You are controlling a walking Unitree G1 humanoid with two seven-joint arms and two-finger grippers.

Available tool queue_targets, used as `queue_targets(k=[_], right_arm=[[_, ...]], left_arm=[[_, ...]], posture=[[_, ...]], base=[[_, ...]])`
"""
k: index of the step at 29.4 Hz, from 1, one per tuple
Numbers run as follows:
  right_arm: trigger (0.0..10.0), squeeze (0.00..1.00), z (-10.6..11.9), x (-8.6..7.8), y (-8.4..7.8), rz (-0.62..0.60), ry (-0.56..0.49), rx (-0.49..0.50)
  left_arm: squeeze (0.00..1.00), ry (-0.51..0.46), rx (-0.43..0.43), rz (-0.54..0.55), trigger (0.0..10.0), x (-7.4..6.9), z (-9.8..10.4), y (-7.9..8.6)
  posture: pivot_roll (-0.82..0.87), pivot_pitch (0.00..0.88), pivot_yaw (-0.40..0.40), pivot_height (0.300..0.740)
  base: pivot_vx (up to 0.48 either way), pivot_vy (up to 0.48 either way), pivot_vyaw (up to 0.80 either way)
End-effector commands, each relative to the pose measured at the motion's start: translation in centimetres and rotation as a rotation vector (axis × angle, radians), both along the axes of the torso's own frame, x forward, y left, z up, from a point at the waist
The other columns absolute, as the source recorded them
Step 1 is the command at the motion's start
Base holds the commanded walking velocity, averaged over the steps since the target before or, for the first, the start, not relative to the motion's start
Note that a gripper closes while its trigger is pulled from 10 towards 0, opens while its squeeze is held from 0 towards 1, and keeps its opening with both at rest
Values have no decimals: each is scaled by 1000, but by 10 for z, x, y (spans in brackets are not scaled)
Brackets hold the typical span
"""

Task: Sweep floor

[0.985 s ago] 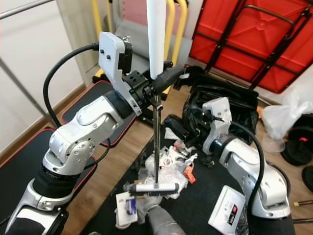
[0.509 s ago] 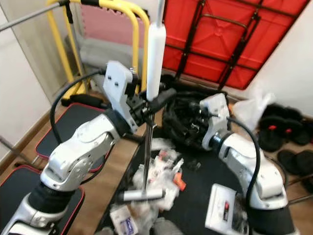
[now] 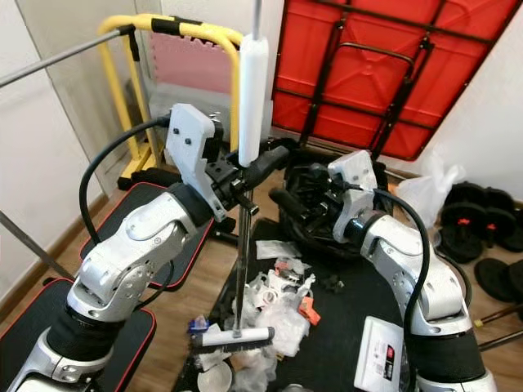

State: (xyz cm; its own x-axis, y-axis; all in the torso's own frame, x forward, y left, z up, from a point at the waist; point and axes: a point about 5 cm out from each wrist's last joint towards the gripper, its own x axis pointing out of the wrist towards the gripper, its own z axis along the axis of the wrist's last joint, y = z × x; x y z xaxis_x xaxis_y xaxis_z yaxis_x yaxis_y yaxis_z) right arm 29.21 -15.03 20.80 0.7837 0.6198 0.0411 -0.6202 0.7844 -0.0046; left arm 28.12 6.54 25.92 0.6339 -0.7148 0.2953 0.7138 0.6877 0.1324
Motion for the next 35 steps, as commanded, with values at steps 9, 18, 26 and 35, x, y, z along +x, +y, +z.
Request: queue_targets(k=[9,18,26,35], right_arm=[[10000,0,-2,3,-2,-5,-14,-31],[10000,0,-7,4,-5,-27,-3,-51],[10000,0,-9,4,-5,-30,3,-55],[10000,0,-12,4,-4,-28,12,-67]], left_arm=[[0,-24,33,-112,10000,-8,-5,-3],[0,-2,44,-108,10000,-8,-12,0],[0,24,51,-101,10000,-6,-17,1],[0,113,69,-7,10000,8,-40,10]], posture=[[-142,30,-166,740],[-142,31,-165,740],[-145,43,-166,740],[-149,50,-168,740]], base=[[0,-340,0],[0,-345,0],[0,-303,0],[0,0,0]])
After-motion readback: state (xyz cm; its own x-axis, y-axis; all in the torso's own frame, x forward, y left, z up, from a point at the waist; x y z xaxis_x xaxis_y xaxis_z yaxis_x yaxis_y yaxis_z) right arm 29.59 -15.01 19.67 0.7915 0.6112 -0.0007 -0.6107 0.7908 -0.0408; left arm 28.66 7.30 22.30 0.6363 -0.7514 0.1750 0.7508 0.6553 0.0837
